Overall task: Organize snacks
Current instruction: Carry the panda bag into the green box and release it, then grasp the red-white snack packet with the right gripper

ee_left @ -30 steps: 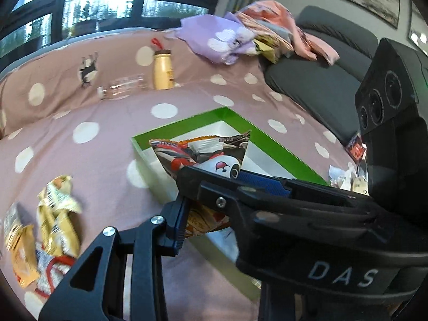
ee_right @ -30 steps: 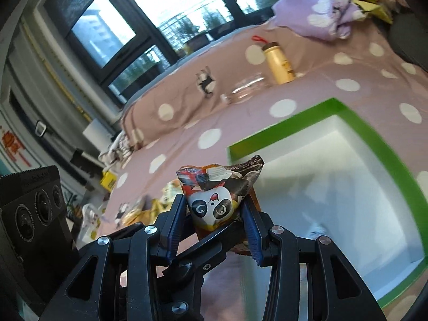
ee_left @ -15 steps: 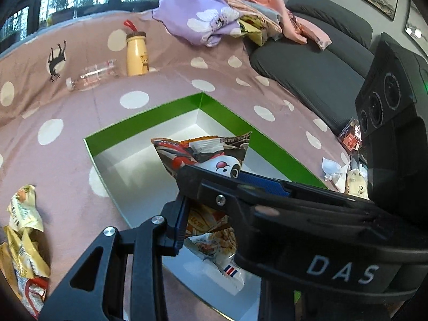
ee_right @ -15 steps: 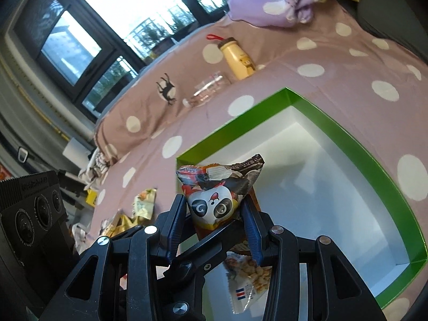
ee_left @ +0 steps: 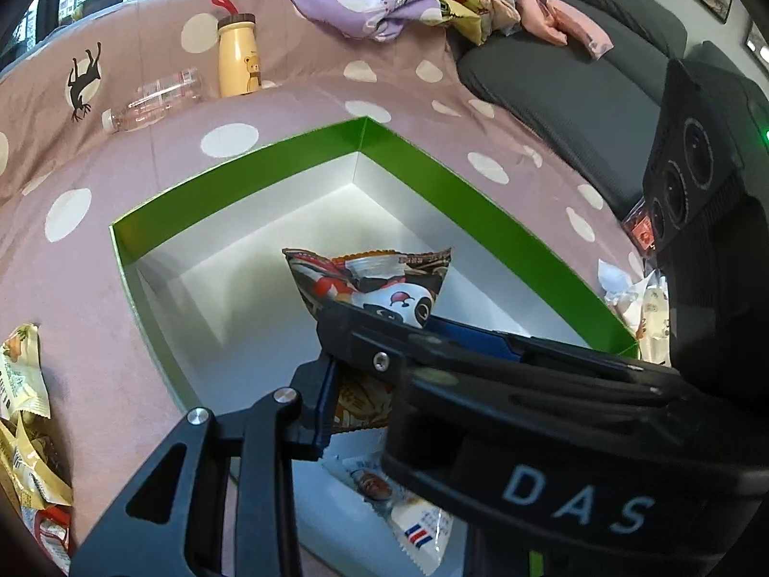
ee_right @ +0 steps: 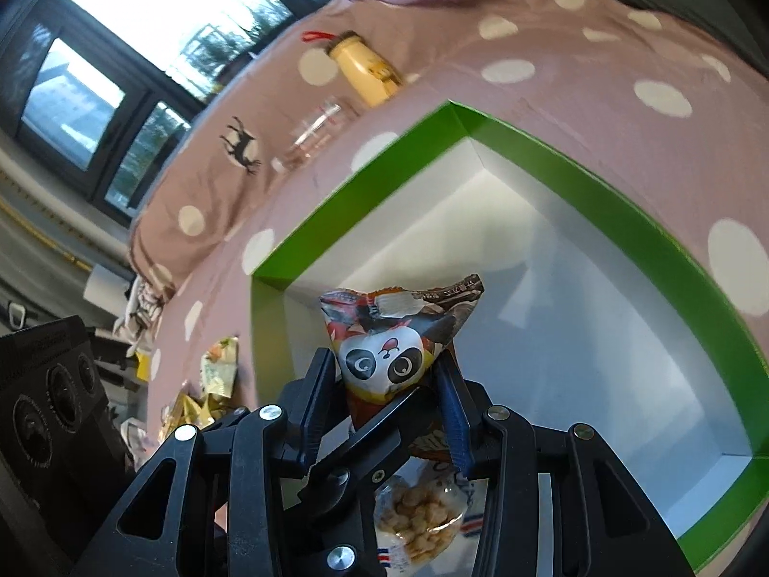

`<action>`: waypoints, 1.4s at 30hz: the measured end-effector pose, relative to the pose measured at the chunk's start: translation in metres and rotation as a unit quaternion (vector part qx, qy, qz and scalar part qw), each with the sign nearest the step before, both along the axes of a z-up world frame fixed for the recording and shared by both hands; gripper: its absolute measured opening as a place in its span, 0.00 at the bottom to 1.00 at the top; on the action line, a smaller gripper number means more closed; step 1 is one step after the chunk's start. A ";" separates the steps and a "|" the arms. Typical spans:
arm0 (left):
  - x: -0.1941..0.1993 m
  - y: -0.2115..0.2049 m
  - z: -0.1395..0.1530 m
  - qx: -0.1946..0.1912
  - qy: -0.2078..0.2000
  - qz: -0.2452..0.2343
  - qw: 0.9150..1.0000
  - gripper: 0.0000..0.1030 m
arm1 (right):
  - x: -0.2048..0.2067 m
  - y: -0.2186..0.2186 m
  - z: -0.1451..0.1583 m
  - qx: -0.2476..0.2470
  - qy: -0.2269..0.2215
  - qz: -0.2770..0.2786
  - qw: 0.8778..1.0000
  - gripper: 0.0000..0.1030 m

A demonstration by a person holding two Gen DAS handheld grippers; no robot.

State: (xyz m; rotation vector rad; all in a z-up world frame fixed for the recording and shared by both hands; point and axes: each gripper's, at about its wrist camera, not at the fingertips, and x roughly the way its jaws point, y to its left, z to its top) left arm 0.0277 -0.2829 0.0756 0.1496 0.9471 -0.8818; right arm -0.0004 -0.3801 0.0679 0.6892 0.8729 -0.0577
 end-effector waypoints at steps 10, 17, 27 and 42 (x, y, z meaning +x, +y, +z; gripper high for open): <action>0.002 -0.009 -0.007 0.018 0.014 0.000 1.000 0.28 | -0.001 -0.009 -0.008 0.008 0.020 -0.016 1.000 0.44; -0.012 0.025 0.019 -0.014 0.017 0.016 1.000 0.37 | -0.014 0.014 0.021 -0.034 -0.052 0.020 0.998 0.69; -0.024 0.162 0.046 -0.022 -0.038 0.153 0.987 0.77 | -0.022 0.091 0.038 -0.040 -0.074 0.065 0.994 0.79; -0.037 0.318 0.022 -0.046 0.009 0.295 0.954 0.79 | -0.016 0.206 0.014 -0.066 -0.018 0.144 0.987 0.79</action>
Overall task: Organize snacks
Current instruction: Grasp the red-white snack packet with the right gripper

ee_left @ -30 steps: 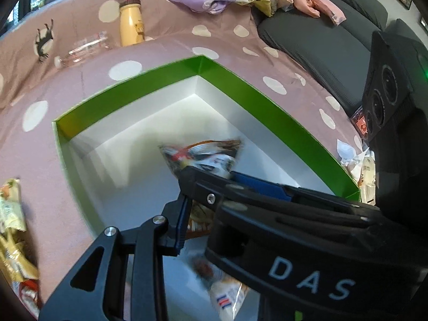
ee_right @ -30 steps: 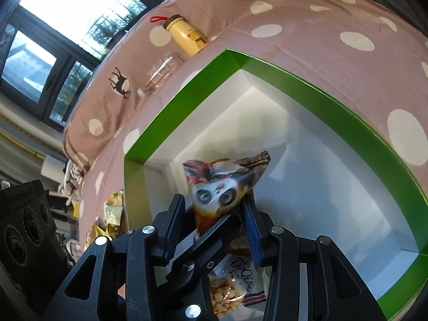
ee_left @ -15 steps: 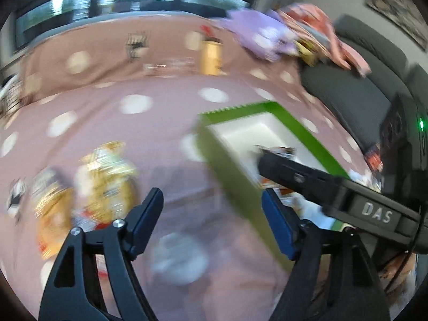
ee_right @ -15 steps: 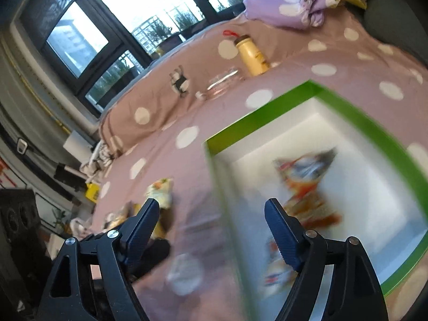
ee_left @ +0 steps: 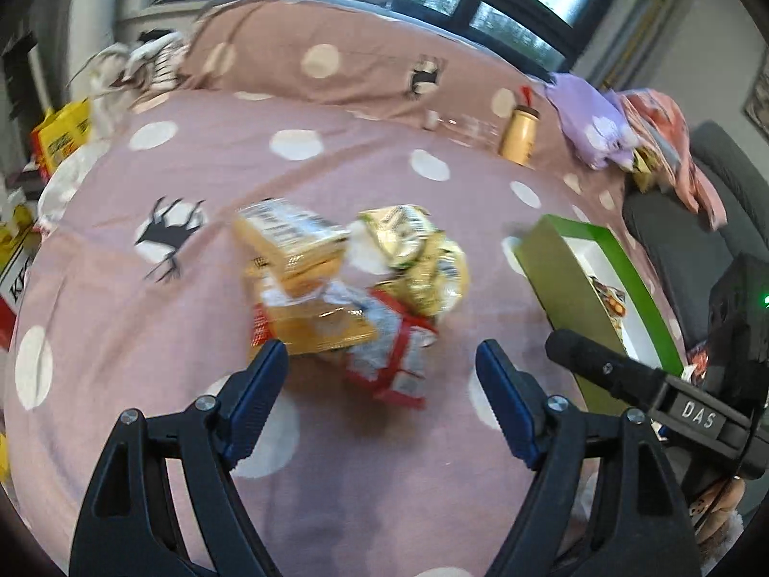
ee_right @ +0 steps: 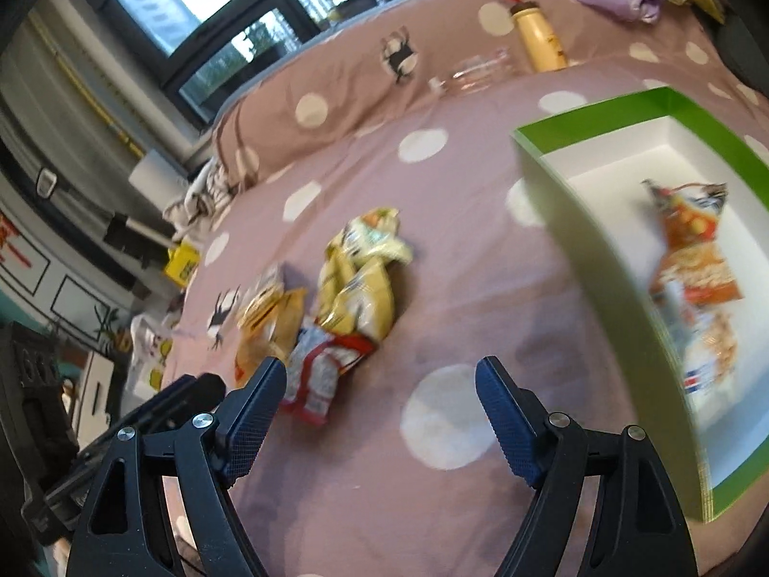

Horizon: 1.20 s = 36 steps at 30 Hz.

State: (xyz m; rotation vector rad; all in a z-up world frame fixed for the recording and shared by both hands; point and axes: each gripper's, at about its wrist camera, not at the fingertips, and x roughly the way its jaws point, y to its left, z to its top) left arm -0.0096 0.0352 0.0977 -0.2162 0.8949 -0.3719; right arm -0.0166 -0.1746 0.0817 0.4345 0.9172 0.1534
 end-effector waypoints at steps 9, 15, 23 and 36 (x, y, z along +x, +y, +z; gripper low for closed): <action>0.005 0.021 -0.028 -0.023 0.035 0.017 0.999 0.78 | 0.015 0.025 -0.018 0.045 0.044 0.034 0.997 0.79; 0.013 0.009 -0.047 -0.031 0.056 -0.001 0.998 0.77 | 0.032 0.030 -0.028 0.074 0.057 0.036 0.995 0.79; 0.026 -0.012 -0.061 -0.025 0.073 -0.015 0.997 0.75 | 0.065 0.041 -0.060 0.089 0.114 0.035 0.989 0.79; 0.037 -0.023 -0.069 -0.024 0.083 -0.024 0.996 0.57 | 0.082 0.055 -0.069 0.077 0.115 0.073 0.988 0.58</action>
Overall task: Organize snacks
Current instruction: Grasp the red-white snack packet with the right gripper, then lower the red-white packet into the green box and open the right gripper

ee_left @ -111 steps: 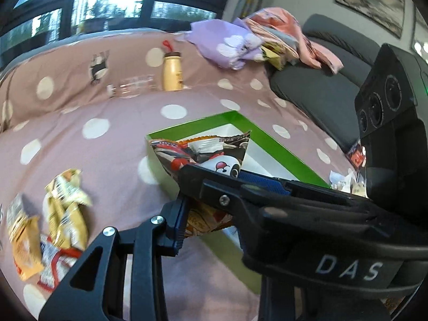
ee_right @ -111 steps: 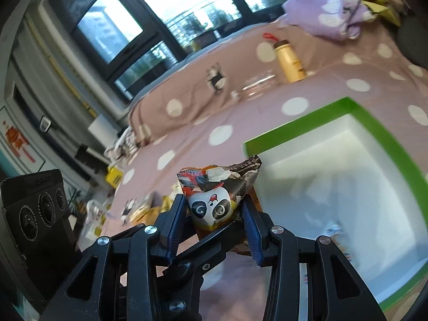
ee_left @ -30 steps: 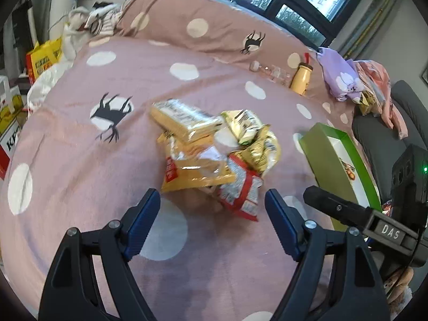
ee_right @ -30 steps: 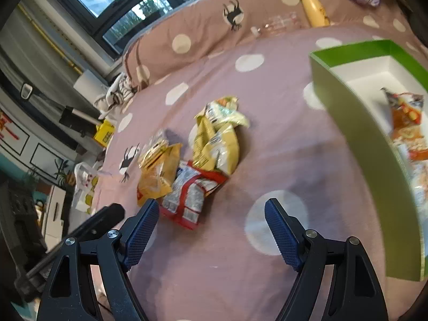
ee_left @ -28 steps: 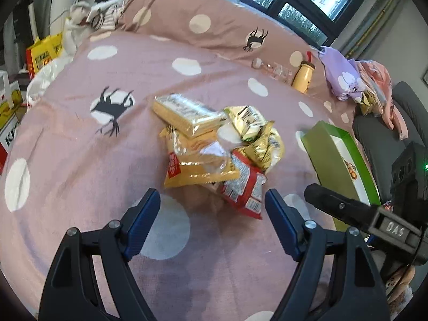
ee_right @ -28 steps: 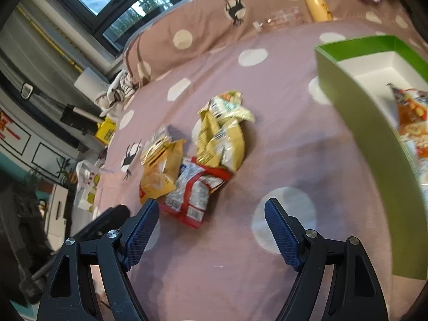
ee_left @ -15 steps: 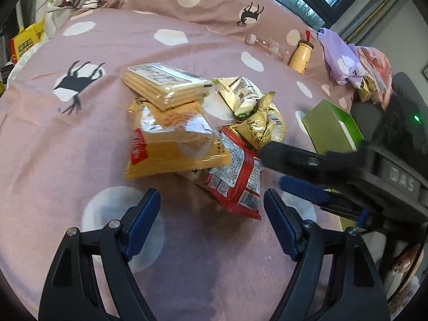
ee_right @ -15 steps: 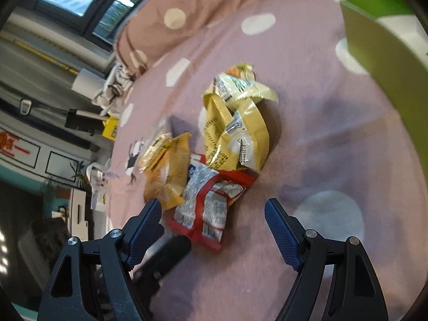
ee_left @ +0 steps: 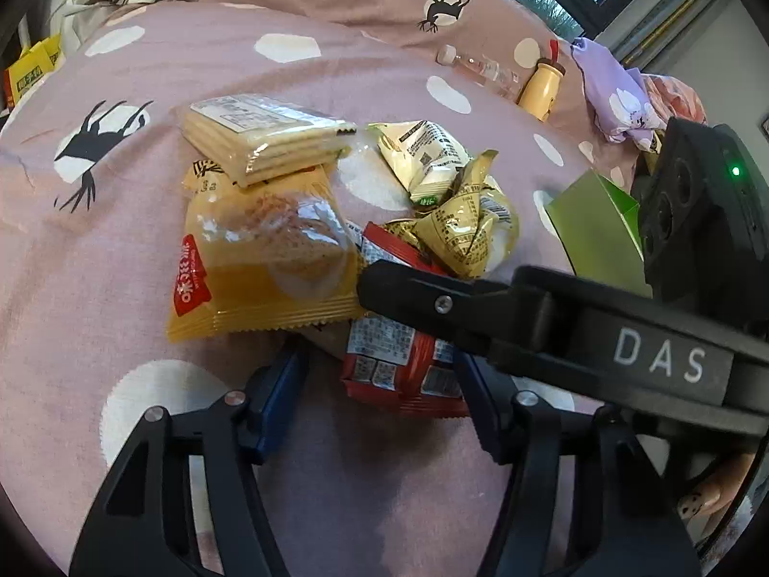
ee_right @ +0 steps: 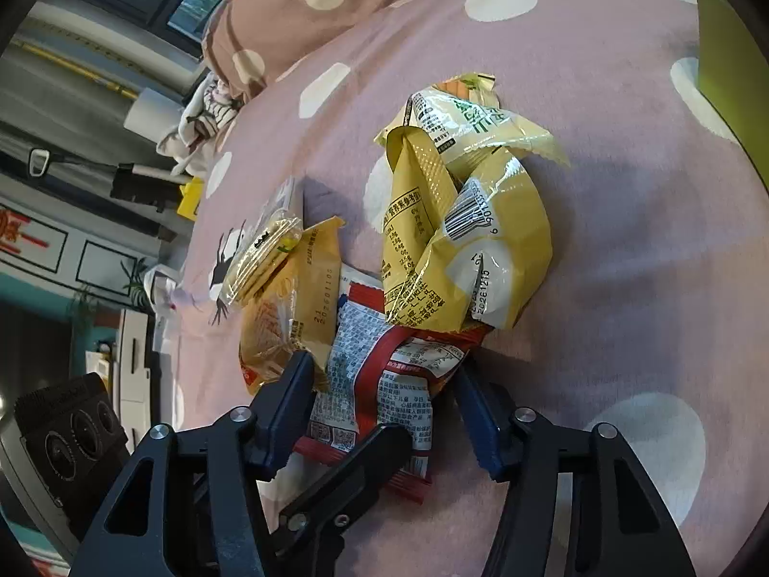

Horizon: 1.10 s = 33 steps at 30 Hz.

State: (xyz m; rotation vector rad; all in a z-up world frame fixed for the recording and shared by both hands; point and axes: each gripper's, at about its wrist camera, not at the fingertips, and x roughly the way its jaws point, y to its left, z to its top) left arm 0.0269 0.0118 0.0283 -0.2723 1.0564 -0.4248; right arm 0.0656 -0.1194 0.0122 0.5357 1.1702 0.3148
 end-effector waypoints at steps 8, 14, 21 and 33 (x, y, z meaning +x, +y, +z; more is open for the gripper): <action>-0.006 -0.011 0.008 0.010 -0.007 -0.015 1.000 0.43 | -0.008 -0.007 0.001 0.024 -0.005 0.011 1.000 0.34; -0.015 -0.026 0.031 0.026 -0.036 -0.031 0.999 0.41 | -0.022 -0.017 0.022 0.026 -0.031 0.003 0.999 0.34; -0.028 -0.049 0.067 0.028 -0.086 -0.054 0.994 0.41 | -0.044 -0.039 0.063 0.025 -0.081 -0.018 0.996 0.34; -0.031 -0.124 0.111 0.006 -0.147 -0.136 0.980 0.41 | -0.069 -0.113 0.120 -0.005 -0.145 -0.096 0.985 0.34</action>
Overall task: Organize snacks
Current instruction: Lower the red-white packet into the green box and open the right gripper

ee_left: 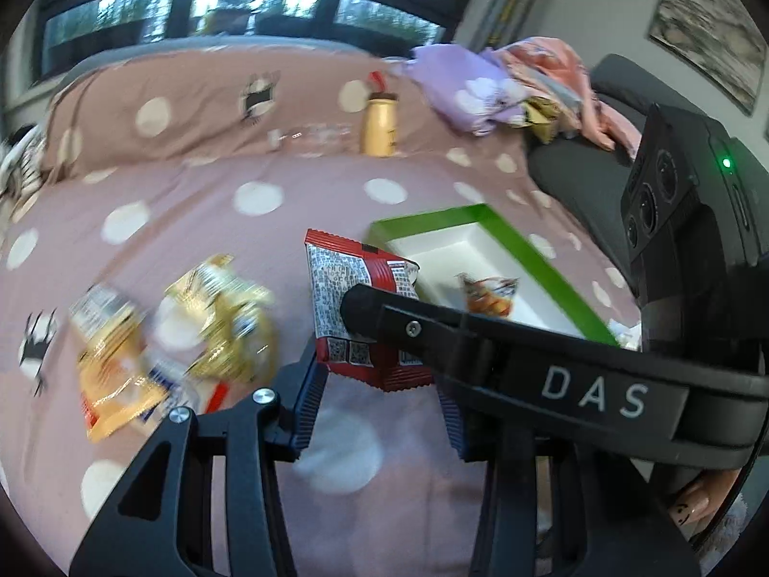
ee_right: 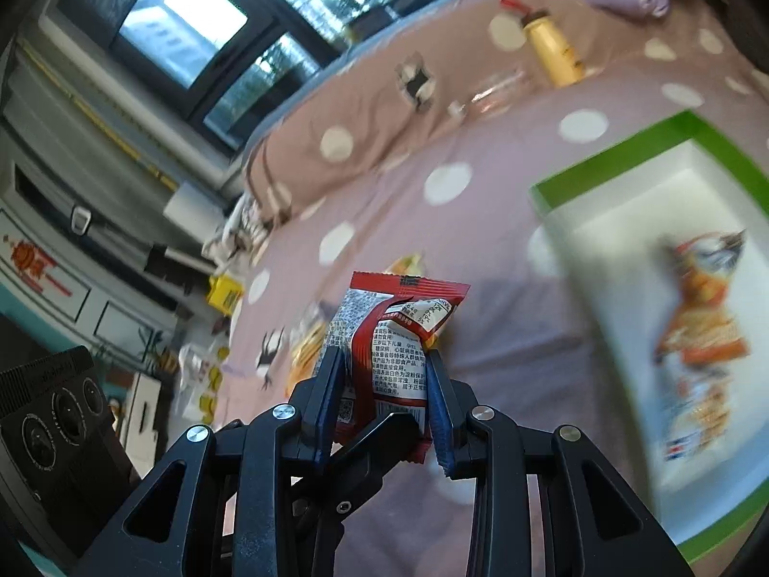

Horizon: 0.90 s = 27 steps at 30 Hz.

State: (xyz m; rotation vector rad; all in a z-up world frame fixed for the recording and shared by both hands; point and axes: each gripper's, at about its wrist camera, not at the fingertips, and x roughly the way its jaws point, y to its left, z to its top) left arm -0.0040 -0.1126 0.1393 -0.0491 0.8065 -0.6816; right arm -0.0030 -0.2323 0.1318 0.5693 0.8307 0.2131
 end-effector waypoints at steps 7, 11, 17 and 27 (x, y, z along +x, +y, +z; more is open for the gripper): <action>0.010 -0.056 0.004 -0.008 -0.006 -0.049 0.999 0.41 | 0.000 -0.054 0.010 -0.017 -0.008 -0.042 0.999 0.34; 0.016 -0.088 -0.009 0.002 0.013 -0.075 0.997 0.41 | -0.002 -0.087 -0.005 -0.003 0.011 -0.070 0.997 0.34; 0.018 -0.123 -0.027 0.010 0.036 -0.104 0.994 0.41 | -0.006 -0.124 -0.025 0.008 0.035 -0.104 0.994 0.34; 0.017 -0.154 -0.047 0.025 0.061 -0.119 0.991 0.39 | -0.010 -0.148 -0.044 -0.013 0.076 -0.138 0.987 0.35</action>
